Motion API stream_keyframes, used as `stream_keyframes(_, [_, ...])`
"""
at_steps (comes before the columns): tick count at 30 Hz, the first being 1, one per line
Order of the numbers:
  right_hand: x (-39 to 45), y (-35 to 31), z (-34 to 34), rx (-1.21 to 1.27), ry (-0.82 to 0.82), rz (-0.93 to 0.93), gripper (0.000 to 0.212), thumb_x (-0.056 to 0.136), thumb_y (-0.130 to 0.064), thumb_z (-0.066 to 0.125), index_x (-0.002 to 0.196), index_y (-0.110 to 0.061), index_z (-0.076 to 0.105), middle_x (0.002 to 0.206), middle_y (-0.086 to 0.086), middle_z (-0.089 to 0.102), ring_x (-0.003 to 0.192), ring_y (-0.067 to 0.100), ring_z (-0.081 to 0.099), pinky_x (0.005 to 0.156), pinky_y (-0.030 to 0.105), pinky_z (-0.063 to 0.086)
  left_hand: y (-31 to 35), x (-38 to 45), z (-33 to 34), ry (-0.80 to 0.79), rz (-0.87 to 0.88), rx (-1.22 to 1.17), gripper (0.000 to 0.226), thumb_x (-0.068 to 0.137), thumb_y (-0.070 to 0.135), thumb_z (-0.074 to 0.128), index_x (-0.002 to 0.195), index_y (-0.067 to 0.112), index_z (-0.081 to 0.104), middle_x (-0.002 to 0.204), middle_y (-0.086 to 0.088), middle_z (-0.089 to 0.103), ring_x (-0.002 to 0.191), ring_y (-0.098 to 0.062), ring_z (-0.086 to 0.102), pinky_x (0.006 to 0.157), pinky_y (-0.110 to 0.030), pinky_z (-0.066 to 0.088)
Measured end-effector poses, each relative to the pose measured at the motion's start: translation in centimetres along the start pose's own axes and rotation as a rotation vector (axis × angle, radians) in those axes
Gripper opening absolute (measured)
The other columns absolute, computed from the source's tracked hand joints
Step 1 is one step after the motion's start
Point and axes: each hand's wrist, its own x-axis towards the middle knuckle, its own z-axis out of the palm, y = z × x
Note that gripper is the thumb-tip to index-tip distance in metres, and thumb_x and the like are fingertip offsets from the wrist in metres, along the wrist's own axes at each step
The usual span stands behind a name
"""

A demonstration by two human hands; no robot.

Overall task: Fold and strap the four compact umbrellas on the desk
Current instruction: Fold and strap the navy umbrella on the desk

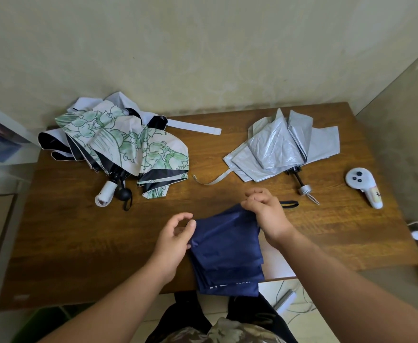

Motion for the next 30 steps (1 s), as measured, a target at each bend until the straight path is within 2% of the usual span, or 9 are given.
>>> stream_keyframes(4, [-1.9, 2.8, -1.4, -0.017, 0.024, 0.04, 0.027, 0.091, -0.003, 0.073, 0.066, -0.006, 0.062, 0.118, 0.004, 0.052, 0.11, 0.016, 0.055, 0.091, 0.024, 0.04, -0.1, -0.6, -0.4, -0.179, 0.111, 0.226, 0.041, 0.086, 0.025, 0.086, 0.117, 0.045, 0.068, 0.111, 0.007, 0.072, 0.103, -0.013, 0.068, 0.087, -0.029, 0.057])
stream_keyframes(7, [-2.3, 5.1, -1.5, -0.103, 0.121, 0.111, 0.022, 0.082, -0.025, 0.079, 0.067, -0.014, 0.068, 0.114, 0.004, 0.053, 0.113, 0.026, 0.055, 0.096, 0.033, 0.044, -1.0, -0.8, -0.4, -0.177, 0.217, 0.5, 0.05, 0.074, 0.025, 0.093, 0.105, 0.054, 0.068, 0.098, 0.009, 0.072, 0.085, -0.009, 0.067, 0.08, -0.03, 0.058])
stream_keyframes(10, [-2.8, 7.0, -1.5, -0.209, 0.171, 0.115, 0.024, 0.072, -0.046, 0.076, 0.064, -0.024, 0.073, 0.109, 0.003, 0.053, 0.112, 0.023, 0.053, 0.106, 0.047, 0.044, -1.8, -1.0, -0.7, -0.126, 0.336, 0.715, 0.044, 0.078, 0.028, 0.088, 0.094, 0.06, 0.064, 0.09, 0.017, 0.067, 0.082, 0.001, 0.064, 0.074, -0.024, 0.055])
stream_keyframes(14, [-3.3, 8.8, -1.3, -0.237, 0.159, 0.142, 0.043, 0.078, -0.06, 0.076, 0.066, -0.019, 0.07, 0.101, 0.004, 0.059, 0.105, 0.019, 0.055, 0.096, 0.039, 0.045, -3.0, -1.3, -0.8, -0.06, 0.454, 0.796, 0.025, 0.081, 0.022, 0.086, 0.095, 0.04, 0.077, 0.085, 0.024, 0.067, 0.086, 0.001, 0.063, 0.069, -0.013, 0.049])
stream_keyframes(20, [-4.1, 8.4, -1.1, -0.054, 0.097, 0.178, 0.036, 0.094, -0.008, 0.075, 0.063, -0.012, 0.057, 0.062, -0.001, 0.051, 0.063, 0.012, 0.045, 0.06, 0.022, 0.039, -4.2, -1.1, -0.9, -0.023, 0.53, 0.812, 0.02, 0.078, 0.016, 0.089, 0.08, 0.033, 0.078, 0.086, 0.021, 0.063, 0.078, -0.001, 0.063, 0.068, -0.018, 0.052])
stream_keyframes(23, [-4.7, 9.0, -1.7, -0.131, 0.082, 0.218, 0.034, 0.094, -0.015, 0.077, 0.066, -0.016, 0.058, 0.061, -0.004, 0.054, 0.062, 0.012, 0.047, 0.061, 0.026, 0.041, -4.6, -0.9, -1.2, -0.023, 0.597, 0.913, 0.021, 0.071, 0.023, 0.093, 0.078, 0.035, 0.078, 0.086, 0.019, 0.058, 0.08, -0.006, 0.062, 0.07, -0.035, 0.056])
stream_keyframes(25, [-4.9, 9.4, -1.8, -0.24, 0.098, 0.245, 0.029, 0.093, -0.021, 0.078, 0.069, -0.017, 0.062, 0.061, -0.006, 0.059, 0.063, 0.012, 0.052, 0.063, 0.029, 0.044, -4.7, -0.8, -1.3, -0.056, 0.7, 1.042, 0.021, 0.066, 0.038, 0.094, 0.076, 0.037, 0.076, 0.083, 0.017, 0.053, 0.081, -0.012, 0.059, 0.069, -0.036, 0.052])
stream_keyframes(28, [-5.1, 9.5, -1.6, -0.379, 0.115, 0.227, 0.023, 0.09, -0.02, 0.08, 0.073, -0.016, 0.065, 0.065, -0.007, 0.062, 0.06, 0.01, 0.052, 0.056, 0.02, 0.042, -3.8, -0.8, -0.7, -0.03, 0.82, 1.183, 0.033, 0.073, 0.072, 0.073, 0.079, 0.04, 0.072, 0.087, 0.016, 0.046, 0.089, -0.011, 0.046, 0.077, -0.034, 0.038])
stream_keyframes(30, [-5.0, 9.5, -1.4, -0.449, 0.121, 0.232, 0.018, 0.088, -0.019, 0.08, 0.078, -0.017, 0.065, 0.069, -0.006, 0.064, 0.061, 0.008, 0.054, 0.054, 0.017, 0.041, -2.1, -0.2, 0.4, 0.015, 0.843, 1.156, 0.031, 0.085, 0.069, 0.062, 0.088, 0.04, 0.07, 0.095, 0.015, 0.05, 0.096, -0.012, 0.044, 0.082, -0.035, 0.035])
